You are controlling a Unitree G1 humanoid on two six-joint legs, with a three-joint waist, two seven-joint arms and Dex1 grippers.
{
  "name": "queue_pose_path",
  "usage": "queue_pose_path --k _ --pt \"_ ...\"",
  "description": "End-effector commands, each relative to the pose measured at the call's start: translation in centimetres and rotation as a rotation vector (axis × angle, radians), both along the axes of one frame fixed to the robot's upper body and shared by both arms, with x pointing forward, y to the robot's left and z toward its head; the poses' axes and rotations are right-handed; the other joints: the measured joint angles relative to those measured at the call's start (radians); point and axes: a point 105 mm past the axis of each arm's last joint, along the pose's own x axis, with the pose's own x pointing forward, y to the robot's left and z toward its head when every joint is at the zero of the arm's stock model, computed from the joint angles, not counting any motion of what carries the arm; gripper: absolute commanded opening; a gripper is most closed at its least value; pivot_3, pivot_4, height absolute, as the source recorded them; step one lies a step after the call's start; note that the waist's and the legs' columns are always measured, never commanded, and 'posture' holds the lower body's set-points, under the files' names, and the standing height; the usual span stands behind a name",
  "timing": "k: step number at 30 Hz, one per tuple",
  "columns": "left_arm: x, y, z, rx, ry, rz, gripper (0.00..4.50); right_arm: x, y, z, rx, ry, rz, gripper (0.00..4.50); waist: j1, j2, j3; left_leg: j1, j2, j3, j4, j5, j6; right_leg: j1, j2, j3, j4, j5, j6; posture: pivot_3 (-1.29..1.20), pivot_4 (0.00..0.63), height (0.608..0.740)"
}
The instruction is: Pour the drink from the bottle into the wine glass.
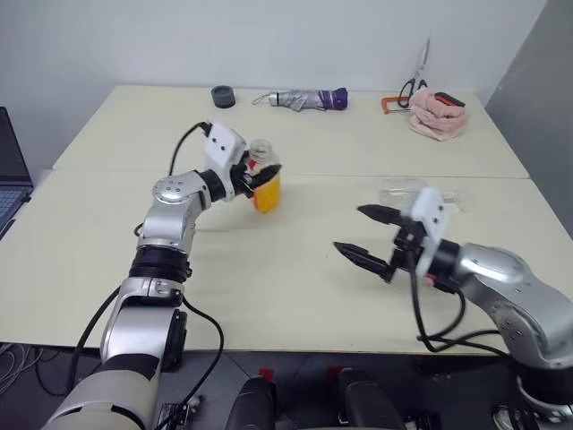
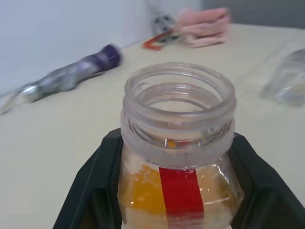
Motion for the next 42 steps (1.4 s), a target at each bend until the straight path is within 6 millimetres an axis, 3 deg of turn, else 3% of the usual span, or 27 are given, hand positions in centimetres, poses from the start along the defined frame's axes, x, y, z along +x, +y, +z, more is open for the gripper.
queue_pose_path --k 1,5,11,28,35,42 --pt "0.5 3.3 2.4 -0.039 -0.086 0.168 2.21 0.6 2.0 0.5 -0.021 -0.022 0.042 4.5 0.002 0.0 0.0 0.0 0.0 0.0 0.0 0.0 0.0 0.0 -0.001 0.0 0.0 0.0 0.0 0.0 0.15 0.74" --pt "0.8 6.0 2.5 -0.103 -0.084 0.299 2.21 1.6 3.9 0.9 -0.025 -0.026 0.07 4.5 0.004 0.0 0.0 -0.001 -0.002 0.0 0.0 0.0 0.0 0.0 -0.003 -0.001 0.0 0.0 0.0 0.0 0.15 0.74" --pt "1.1 7.6 1.6 -0.165 -0.038 0.378 2.21 2.4 5.5 0.7 -0.046 -0.039 0.087 4.5 0.004 0.0 0.0 -0.001 -0.002 0.0 0.0 0.0 0.0 0.0 -0.004 -0.001 0.0 0.0 0.0 0.0 0.15 0.74" --pt "1.7 8.5 -0.1 -0.185 0.009 0.449 2.21 2.4 6.4 1.1 -0.044 -0.054 0.111 4.5 0.0 0.0 0.0 0.001 -0.001 0.0 0.0 0.0 0.0 0.0 -0.003 -0.001 0.002 0.0 0.0 0.0 0.15 0.74" --pt "1.8 8.3 -0.1 -0.188 0.002 0.439 4.48 2.2 6.5 1.2 -0.036 -0.054 0.116 4.5 0.0 0.0 0.0 0.001 -0.001 0.0 0.0 0.0 0.0 0.0 -0.003 -0.002 0.002 0.0 0.0 0.0 0.15 0.74" --pt "1.4 7.9 -0.5 -0.153 -0.02 0.418 4.48 2.1 6.5 1.2 -0.032 -0.054 0.118 4.5 0.0 0.0 0.0 0.0 -0.001 0.0 0.0 0.0 0.0 0.0 -0.003 -0.002 0.001 0.0 0.0 0.0 0.15 0.74"
